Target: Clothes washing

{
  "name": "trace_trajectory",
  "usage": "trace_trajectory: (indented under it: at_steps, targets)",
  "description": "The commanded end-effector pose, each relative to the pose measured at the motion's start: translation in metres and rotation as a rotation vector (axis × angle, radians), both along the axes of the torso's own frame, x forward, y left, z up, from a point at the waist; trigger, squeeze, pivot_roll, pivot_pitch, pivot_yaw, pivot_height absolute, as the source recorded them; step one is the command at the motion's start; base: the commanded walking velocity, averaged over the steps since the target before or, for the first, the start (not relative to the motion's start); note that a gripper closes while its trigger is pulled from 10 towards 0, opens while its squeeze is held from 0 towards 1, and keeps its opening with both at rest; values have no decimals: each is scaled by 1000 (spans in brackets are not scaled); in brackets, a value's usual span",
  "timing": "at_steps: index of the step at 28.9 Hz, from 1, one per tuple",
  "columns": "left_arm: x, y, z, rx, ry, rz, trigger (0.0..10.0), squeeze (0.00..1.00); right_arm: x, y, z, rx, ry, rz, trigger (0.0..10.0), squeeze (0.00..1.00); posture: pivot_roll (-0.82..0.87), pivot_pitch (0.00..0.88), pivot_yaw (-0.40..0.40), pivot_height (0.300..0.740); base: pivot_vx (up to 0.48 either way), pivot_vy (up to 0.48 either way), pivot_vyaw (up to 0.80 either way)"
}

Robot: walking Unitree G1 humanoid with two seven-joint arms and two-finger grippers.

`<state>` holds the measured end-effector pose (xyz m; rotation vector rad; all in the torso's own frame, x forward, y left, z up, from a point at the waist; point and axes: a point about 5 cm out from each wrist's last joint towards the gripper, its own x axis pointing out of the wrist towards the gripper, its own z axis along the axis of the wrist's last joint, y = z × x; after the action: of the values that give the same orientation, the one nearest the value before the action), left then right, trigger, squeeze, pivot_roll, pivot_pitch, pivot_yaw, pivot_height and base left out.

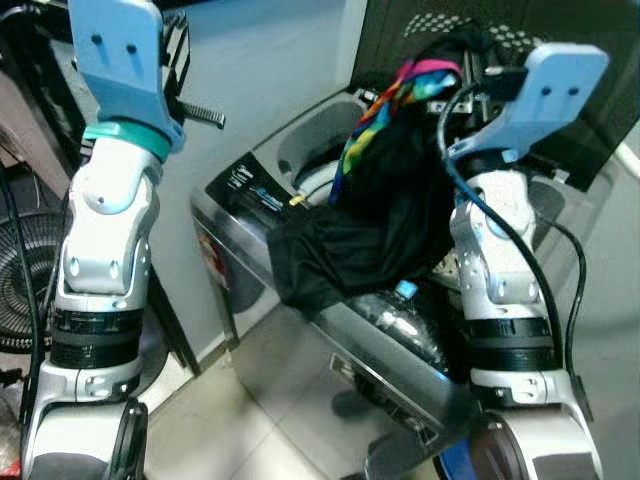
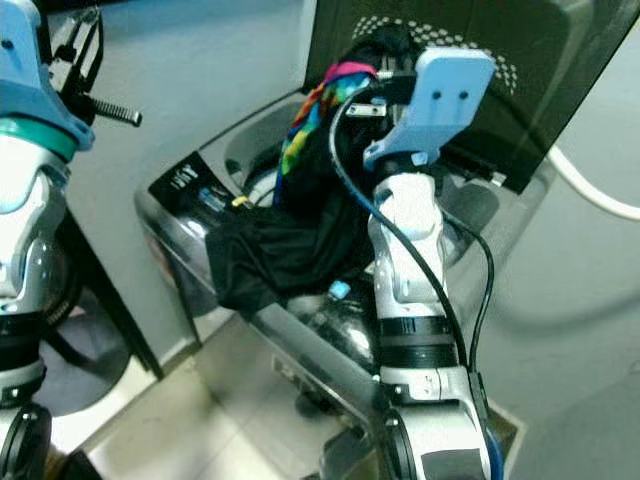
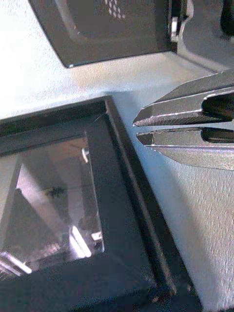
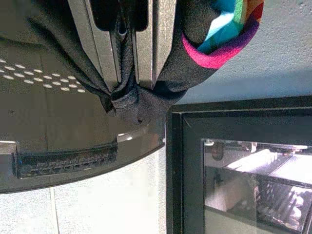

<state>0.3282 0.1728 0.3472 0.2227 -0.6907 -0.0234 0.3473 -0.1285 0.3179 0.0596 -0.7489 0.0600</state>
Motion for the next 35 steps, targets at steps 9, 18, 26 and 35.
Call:
trace_trajectory:
  at_steps: [9,18,26,35]
  targets:
    - [-8,-4,13,-14,-91,-62,10000,0,-11,22,23,-195,-149,98,10000,0,43,0,26,740,0,0,0]
    - [-9,-34,12,38,-95,-212,10000,0,-16,41,86,-275,-361,25,10000,0,32,0,22,740,0,0,0]
    - [-9,-73,-9,66,2,-377,10000,0,1,84,84,-510,-277,-51,10000,0,28,0,13,740,0,0,0]
    - [-13,-56,-16,31,59,-396,10000,0,31,53,33,-621,-10,-122,10000,0,29,0,15,740,0,0,0]
